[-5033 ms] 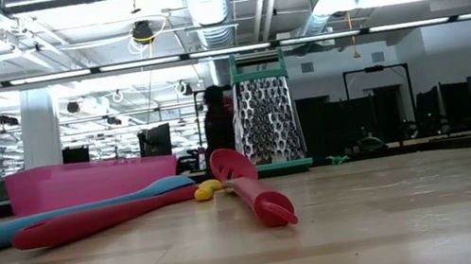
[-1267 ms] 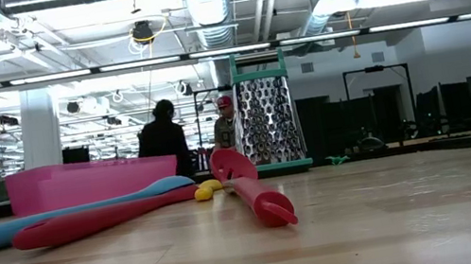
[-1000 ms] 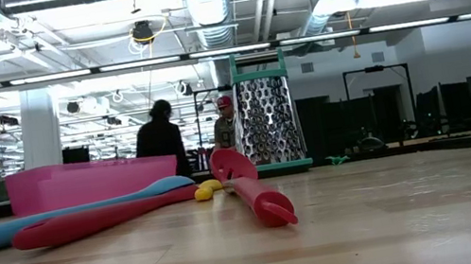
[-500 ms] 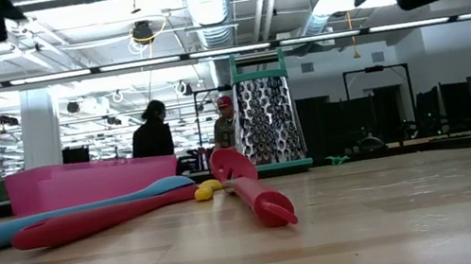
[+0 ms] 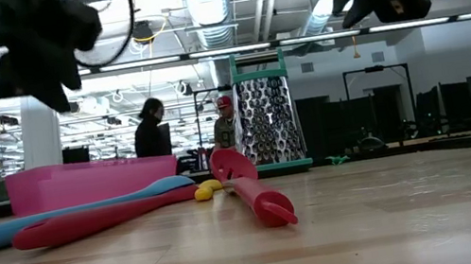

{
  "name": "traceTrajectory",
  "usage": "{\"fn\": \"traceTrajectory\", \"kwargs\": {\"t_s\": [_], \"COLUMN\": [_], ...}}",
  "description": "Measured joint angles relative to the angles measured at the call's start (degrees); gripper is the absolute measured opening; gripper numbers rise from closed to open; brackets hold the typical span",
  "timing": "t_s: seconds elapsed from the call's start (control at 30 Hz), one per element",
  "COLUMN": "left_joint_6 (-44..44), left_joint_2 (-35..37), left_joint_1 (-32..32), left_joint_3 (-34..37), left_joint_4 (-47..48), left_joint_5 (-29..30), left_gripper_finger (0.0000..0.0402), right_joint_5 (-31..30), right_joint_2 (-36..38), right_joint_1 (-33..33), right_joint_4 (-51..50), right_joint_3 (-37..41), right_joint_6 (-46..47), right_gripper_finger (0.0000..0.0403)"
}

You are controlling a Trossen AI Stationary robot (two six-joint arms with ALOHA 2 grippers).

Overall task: Pick & Place Kitchen Items
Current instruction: Put the blue serving spoon into the red bin

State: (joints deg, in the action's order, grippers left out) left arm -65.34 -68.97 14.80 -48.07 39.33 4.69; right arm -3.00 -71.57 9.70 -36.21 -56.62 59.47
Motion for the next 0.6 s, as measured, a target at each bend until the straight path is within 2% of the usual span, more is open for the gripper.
{"fn": "traceTrajectory", "kwargs": {"t_s": [0.17,0.27,0.43,0.6], "left_joint_6": [0.00,0.06,0.17,0.20], "left_joint_2": [-6.11,-8.85,-10.82,-11.42], "left_joint_1": [-1.07,-1.65,-2.65,-3.70], "left_joint_3": [0.00,0.00,0.00,0.00], "left_joint_4": [-5.63,-9.05,-9.03,-8.72], "left_joint_5": [0.00,0.02,-0.02,2.14], "left_gripper_finger": [0.0143,0.0143,0.0143,0.0143], "right_joint_5": [-4.57,-7.30,-6.65,-6.97], "right_joint_2": [0.00,1.23,7.10,14.34], "right_joint_1": [-0.51,-0.51,-0.81,-2.80], "right_joint_4": [0.91,7.65,20.14,18.99], "right_joint_3": [0.01,0.02,0.02,-0.02], "right_joint_6": [-4.62,-11.84,-24.56,-26.49], "right_gripper_finger": [0.0098,0.0097,0.0087,0.0071]}}
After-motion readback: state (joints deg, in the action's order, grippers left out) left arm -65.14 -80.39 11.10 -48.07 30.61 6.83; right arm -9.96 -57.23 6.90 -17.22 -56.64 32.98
